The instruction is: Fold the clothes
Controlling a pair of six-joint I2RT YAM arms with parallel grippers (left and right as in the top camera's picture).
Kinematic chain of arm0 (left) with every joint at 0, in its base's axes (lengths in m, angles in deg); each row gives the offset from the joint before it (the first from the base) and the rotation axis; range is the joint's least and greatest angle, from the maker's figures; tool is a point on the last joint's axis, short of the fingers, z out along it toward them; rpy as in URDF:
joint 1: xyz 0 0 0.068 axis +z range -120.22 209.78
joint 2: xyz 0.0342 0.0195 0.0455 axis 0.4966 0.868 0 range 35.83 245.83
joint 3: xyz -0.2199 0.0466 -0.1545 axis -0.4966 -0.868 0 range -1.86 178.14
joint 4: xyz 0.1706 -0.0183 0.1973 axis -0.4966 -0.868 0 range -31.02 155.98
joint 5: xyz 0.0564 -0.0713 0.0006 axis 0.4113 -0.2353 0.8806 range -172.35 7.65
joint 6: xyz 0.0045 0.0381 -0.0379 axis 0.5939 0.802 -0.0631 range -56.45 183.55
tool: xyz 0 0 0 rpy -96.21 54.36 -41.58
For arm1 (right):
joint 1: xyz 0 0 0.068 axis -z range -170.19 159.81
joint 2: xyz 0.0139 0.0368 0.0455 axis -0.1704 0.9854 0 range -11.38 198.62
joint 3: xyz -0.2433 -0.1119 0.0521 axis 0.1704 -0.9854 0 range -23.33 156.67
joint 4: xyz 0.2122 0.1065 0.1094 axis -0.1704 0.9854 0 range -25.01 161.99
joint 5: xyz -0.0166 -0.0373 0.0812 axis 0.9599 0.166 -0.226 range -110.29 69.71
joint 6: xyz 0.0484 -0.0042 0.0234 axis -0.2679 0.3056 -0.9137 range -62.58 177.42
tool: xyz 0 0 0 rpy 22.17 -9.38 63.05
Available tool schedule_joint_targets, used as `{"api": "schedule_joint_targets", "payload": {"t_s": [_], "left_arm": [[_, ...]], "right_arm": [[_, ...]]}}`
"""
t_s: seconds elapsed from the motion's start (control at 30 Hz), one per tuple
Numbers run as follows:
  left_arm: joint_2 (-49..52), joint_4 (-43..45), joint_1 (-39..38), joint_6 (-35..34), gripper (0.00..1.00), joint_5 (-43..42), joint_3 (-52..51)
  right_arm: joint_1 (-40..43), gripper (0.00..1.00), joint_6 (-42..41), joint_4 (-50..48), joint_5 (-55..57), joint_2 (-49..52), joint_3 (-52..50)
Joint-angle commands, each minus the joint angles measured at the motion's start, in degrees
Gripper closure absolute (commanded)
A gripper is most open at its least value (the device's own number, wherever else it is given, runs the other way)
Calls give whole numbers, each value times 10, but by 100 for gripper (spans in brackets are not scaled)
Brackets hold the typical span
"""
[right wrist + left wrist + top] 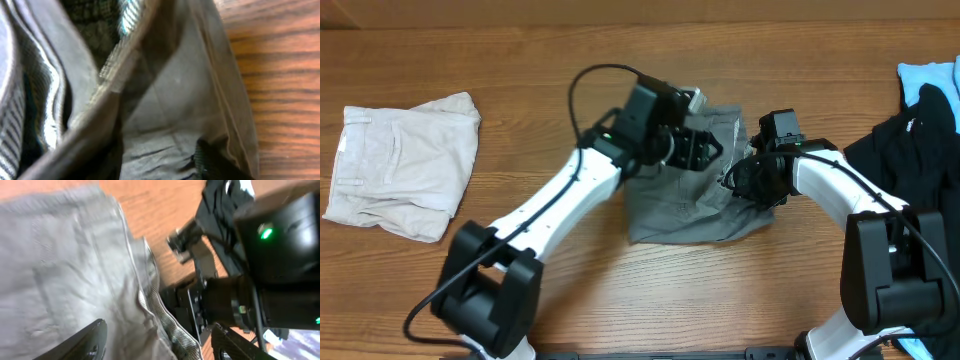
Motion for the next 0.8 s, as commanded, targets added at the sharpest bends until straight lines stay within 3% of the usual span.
{"api": "schedule_joint_targets", "payload": {"t_s": [0.0,0.13,0.27,0.5,0.77], "left_arm": [[-54,2,57,26,36,11,23],[-46,0,96,26,39,67,23],[-9,16,104,26,31,143,23],[85,94,99,16,32,145,23],[165,135,99,-2,32,118,23]], "right_arm": [[11,46,-5,38,29,-6,13],[47,45,-15,108,43,-47,76],[63,38,16,169,12,-111,160],[13,32,109,185,-190,-128,172],[-53,32,104,183,-153,-76,148]]}}
